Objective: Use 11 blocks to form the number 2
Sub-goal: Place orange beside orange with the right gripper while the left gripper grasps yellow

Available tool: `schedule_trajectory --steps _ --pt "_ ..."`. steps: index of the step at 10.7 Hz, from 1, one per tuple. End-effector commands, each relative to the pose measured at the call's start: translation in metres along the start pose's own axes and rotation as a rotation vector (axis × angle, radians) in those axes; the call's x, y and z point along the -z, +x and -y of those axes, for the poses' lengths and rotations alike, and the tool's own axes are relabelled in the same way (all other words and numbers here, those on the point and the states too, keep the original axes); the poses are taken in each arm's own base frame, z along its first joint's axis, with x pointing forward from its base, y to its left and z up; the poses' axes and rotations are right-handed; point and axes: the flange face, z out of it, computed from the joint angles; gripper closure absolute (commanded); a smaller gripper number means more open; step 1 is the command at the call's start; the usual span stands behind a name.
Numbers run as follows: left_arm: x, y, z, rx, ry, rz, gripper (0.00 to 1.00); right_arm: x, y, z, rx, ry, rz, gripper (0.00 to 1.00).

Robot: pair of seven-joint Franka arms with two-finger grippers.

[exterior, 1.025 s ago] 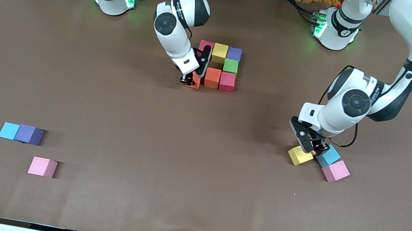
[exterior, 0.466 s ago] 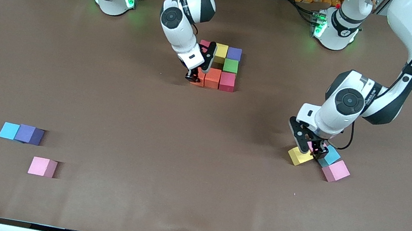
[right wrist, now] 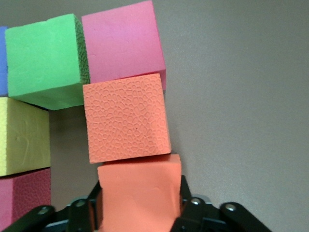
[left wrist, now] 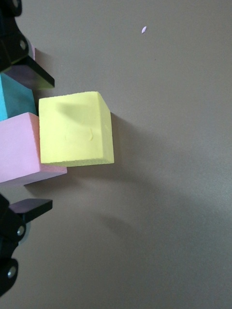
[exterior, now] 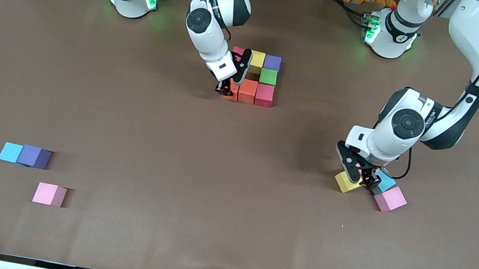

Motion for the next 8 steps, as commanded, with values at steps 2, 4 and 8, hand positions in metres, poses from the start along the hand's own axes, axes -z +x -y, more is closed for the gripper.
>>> schedule_trajectory --steps 2,4,8 --pt "-0.011 -0.007 0.015 -0.002 0.030 -0.027 0.00 -0.005 -0.001 0.007 -0.025 -0.003 -0.006 0.00" --pt "-0.012 -0.007 0.015 0.022 0.026 -0.034 0.00 0.001 0.002 0.008 -0.026 0.011 -0.017 0.00" --pt "-0.016 -0.004 0.012 0.036 0.018 -0.032 0.00 0.032 0.010 0.004 -0.045 0.098 -0.056 0.00"
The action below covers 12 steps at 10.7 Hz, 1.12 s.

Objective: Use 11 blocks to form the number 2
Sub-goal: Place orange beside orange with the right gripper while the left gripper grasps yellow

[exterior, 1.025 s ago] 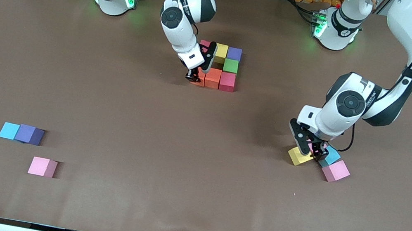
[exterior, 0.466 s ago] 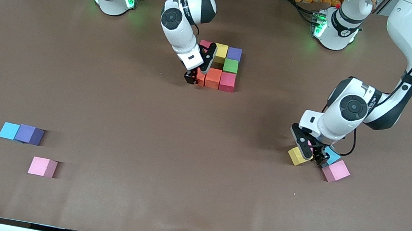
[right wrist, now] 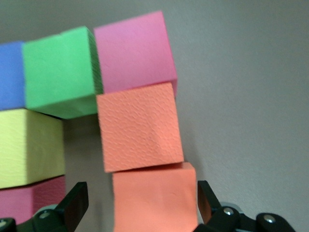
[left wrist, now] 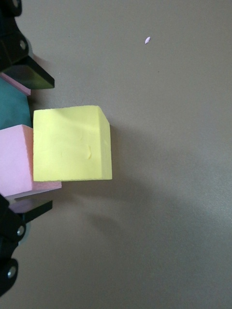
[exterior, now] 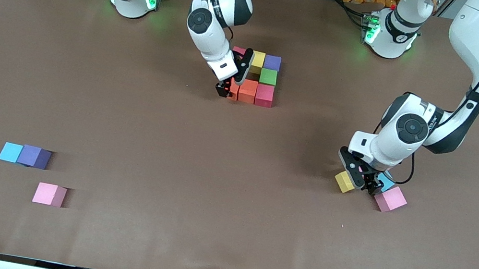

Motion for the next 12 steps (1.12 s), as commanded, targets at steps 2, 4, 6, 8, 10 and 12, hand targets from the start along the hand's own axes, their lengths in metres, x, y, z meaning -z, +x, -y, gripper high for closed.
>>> schedule_trajectory --steps 2,4,6,8,10,12 --pt "-0.007 0.005 0.002 0.011 0.003 -0.019 0.00 0.046 -0.008 -0.026 -0.082 0.099 -0.050 0.00" --pt "-0.016 0.005 -0.001 0.063 -0.024 -0.022 0.00 0.067 -0.029 -0.078 -0.154 0.106 -0.055 0.00" --pt "-0.018 0.005 -0.002 0.089 -0.028 -0.021 0.00 0.093 -0.056 -0.137 -0.180 0.057 -0.033 0.00" --pt "-0.025 0.007 -0.005 0.106 -0.033 -0.024 0.00 0.139 -0.089 -0.208 -0.164 0.005 0.010 0.00" --pt "-0.029 0.007 -0.007 0.171 -0.036 -0.017 0.09 0.181 -0.130 -0.274 -0.103 -0.080 0.061 0.00" --pt "-0.031 0.013 -0.013 0.179 -0.039 -0.015 0.36 0.198 -0.186 -0.320 -0.066 -0.126 0.101 0.00"
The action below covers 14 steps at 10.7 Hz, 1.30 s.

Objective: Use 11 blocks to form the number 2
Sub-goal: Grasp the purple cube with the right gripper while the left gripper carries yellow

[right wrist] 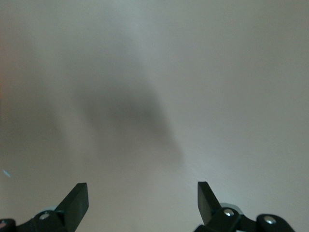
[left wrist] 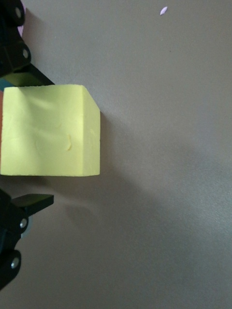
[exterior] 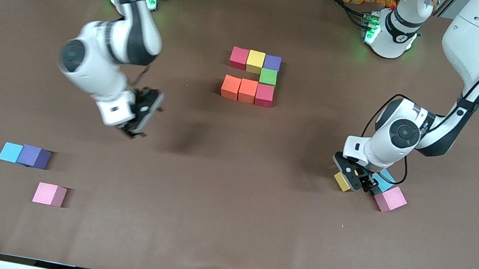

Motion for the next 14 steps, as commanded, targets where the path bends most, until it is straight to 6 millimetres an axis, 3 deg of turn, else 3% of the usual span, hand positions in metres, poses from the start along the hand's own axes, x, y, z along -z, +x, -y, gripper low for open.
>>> schedule_trajectory --steps 1,2,3,6,8,10,14 --pt "-0.001 0.007 -0.002 0.021 0.004 -0.013 0.63 -0.002 -0.058 -0.054 0.042 -0.024 0.054 0.00" --pt "0.003 0.011 -0.002 0.019 0.008 -0.019 0.97 0.002 -0.085 -0.067 0.047 -0.029 0.058 0.00" --pt "0.008 0.018 -0.003 0.028 0.016 -0.029 1.00 0.004 -0.111 -0.078 0.043 -0.032 0.064 0.00" --pt "0.025 0.046 -0.012 0.097 0.030 -0.070 1.00 -0.002 -0.196 -0.122 0.051 -0.041 0.116 0.00" --pt "0.038 0.077 -0.039 0.186 0.029 -0.102 1.00 -0.003 -0.232 -0.161 0.103 -0.073 0.161 0.00" --pt "0.052 0.118 -0.082 0.335 -0.035 -0.137 1.00 -0.008 -0.260 -0.189 0.120 -0.098 0.234 0.00" --pt "0.073 0.169 -0.132 0.530 -0.112 -0.022 1.00 -0.035 -0.272 -0.214 0.138 -0.107 0.299 0.00"
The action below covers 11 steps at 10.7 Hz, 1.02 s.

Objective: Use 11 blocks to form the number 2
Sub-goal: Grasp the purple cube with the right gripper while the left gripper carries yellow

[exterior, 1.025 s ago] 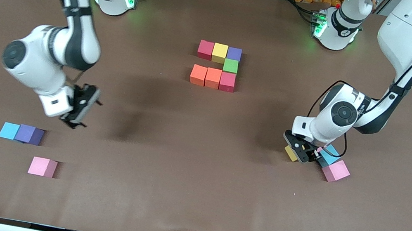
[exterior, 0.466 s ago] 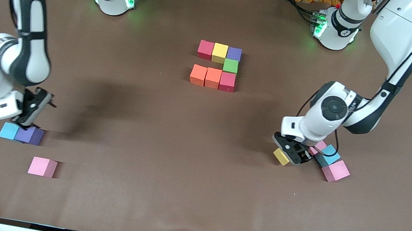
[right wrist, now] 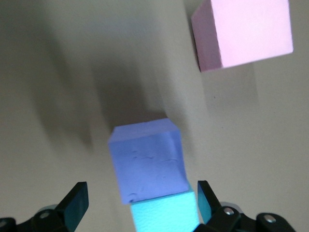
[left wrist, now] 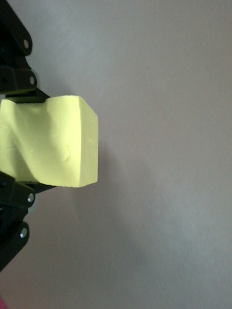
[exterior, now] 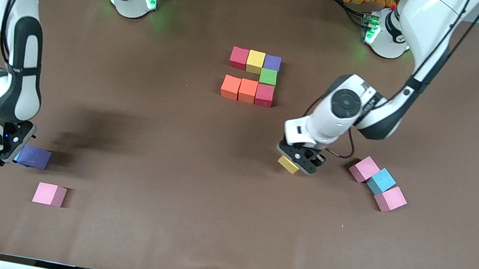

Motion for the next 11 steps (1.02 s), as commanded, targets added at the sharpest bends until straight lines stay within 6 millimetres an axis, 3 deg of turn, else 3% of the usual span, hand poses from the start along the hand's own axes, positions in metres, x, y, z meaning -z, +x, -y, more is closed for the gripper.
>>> schedule_trajectory --steps 1,4,6,8,10,11 --pt "0.002 0.019 -0.030 0.097 -0.004 0.075 1.00 -0.018 -0.003 -0.013 0.024 0.001 0.027 0.00" --pt "0.007 0.027 -0.083 0.208 -0.037 0.105 1.00 -0.028 0.000 -0.015 0.026 0.010 0.030 0.00" --pt "0.014 0.032 -0.108 0.296 -0.098 0.114 1.00 -0.031 0.002 -0.014 0.034 0.016 0.024 0.00" --pt "0.004 0.031 -0.142 0.394 -0.090 0.125 1.00 -0.040 0.002 -0.012 0.029 0.029 0.004 0.00" --pt "-0.005 0.032 -0.162 0.476 -0.094 0.137 1.00 -0.051 0.007 -0.009 0.029 0.044 -0.031 0.00" --pt "-0.015 0.027 -0.187 0.443 -0.092 0.148 1.00 -0.051 0.010 -0.009 0.033 0.043 -0.033 0.00"
